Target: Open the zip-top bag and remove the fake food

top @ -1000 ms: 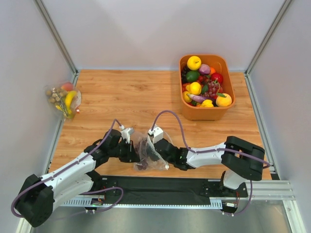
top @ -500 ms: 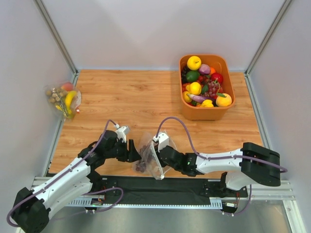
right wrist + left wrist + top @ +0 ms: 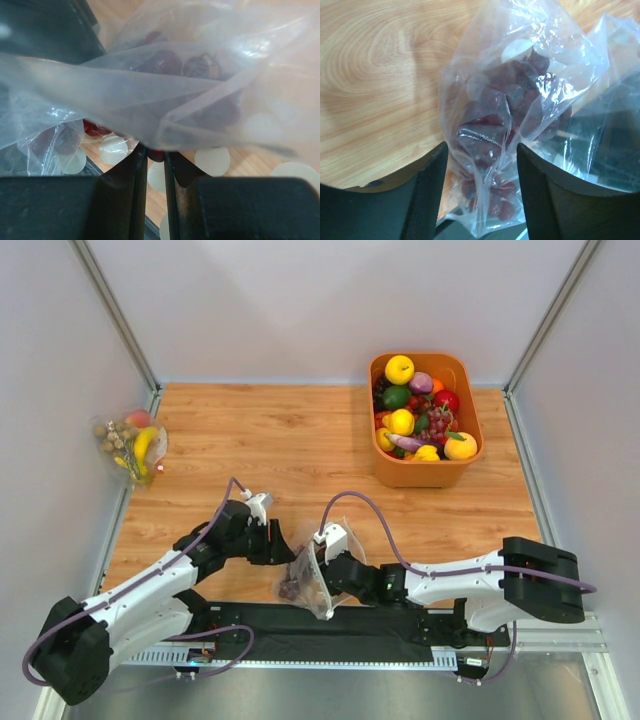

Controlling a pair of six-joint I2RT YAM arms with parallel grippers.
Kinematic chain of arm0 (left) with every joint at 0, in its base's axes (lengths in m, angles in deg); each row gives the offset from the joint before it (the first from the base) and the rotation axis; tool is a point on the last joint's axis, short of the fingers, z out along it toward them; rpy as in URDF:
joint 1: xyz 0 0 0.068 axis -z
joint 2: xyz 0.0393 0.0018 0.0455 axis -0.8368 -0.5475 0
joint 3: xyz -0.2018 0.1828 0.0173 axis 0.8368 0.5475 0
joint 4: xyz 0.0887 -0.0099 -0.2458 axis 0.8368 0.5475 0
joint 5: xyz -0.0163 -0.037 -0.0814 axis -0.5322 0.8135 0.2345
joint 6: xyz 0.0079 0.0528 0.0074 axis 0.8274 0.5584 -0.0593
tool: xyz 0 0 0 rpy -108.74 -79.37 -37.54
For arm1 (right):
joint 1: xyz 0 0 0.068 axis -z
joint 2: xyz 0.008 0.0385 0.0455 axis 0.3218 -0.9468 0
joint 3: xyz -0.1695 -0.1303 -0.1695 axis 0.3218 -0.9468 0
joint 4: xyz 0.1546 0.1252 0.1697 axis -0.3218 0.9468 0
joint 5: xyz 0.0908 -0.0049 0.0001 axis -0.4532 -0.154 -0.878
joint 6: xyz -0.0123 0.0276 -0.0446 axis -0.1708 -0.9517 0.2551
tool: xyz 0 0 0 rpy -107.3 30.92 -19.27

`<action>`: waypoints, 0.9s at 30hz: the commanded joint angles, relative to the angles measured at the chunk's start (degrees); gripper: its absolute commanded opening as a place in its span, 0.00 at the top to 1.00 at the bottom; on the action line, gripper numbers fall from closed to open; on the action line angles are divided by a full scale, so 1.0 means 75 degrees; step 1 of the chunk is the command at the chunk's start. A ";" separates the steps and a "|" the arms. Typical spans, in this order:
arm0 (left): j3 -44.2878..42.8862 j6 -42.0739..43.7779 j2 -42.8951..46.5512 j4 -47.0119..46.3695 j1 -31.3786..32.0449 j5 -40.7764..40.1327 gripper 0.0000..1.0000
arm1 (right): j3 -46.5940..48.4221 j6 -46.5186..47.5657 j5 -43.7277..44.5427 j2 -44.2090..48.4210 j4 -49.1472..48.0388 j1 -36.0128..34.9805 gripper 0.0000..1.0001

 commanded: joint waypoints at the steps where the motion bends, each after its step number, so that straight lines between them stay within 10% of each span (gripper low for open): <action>1: -0.0198 -0.0178 -0.0257 -0.0715 0.0026 0.0416 0.51 | -0.0058 -0.0213 0.0329 0.0200 0.0061 -0.0101 1.00; 11: 0.0071 -0.0144 0.0340 -0.0329 0.0014 0.0358 1.00 | -0.0140 -0.0388 0.0482 0.0188 0.0202 -0.0101 1.00; 27: -0.0046 0.0185 0.0376 0.0363 -0.0091 -0.0439 1.00 | -0.0937 -0.1010 0.1126 0.2378 0.1409 -0.0101 1.00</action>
